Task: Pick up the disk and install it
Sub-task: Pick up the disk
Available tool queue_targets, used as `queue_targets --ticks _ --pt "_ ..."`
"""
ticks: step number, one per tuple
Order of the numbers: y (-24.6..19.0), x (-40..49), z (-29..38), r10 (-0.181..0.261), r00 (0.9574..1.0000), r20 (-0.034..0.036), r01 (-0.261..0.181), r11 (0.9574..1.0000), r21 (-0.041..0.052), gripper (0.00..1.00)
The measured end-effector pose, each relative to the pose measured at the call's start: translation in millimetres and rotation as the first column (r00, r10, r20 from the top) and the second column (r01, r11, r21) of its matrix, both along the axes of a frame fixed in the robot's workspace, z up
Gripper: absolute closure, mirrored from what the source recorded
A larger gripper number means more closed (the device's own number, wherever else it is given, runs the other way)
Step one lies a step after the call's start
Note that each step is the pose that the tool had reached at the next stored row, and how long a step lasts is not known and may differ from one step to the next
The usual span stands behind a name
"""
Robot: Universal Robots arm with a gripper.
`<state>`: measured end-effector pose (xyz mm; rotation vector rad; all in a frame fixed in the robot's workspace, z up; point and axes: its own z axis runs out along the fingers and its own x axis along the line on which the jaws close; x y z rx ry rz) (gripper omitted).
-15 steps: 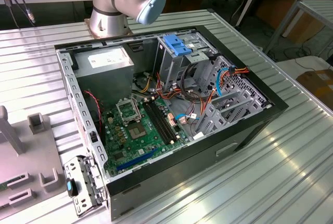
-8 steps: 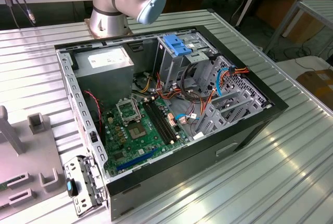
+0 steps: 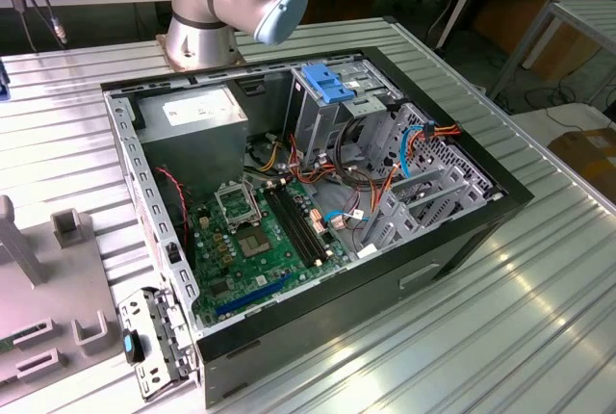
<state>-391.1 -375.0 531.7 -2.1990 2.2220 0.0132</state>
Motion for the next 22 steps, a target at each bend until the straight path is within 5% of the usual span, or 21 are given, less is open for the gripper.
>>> queue_targets --ticks 9,13,20,22 --pt "0.1 15.2 -0.5 0.0 1.0 0.0002 0.0 1.0 -0.0004 0.63" --pt "0.0 20.4 -1.8 -0.003 1.0 0.0091 0.003 1.0 -0.0009 0.63" --pt "0.3 34.1 -3.1 -0.049 0.9988 0.0091 0.049 0.9988 -0.0013 0.63" --pt "0.3 45.7 -3.7 -0.048 0.9988 0.0097 0.048 0.9988 -0.0013 0.63"
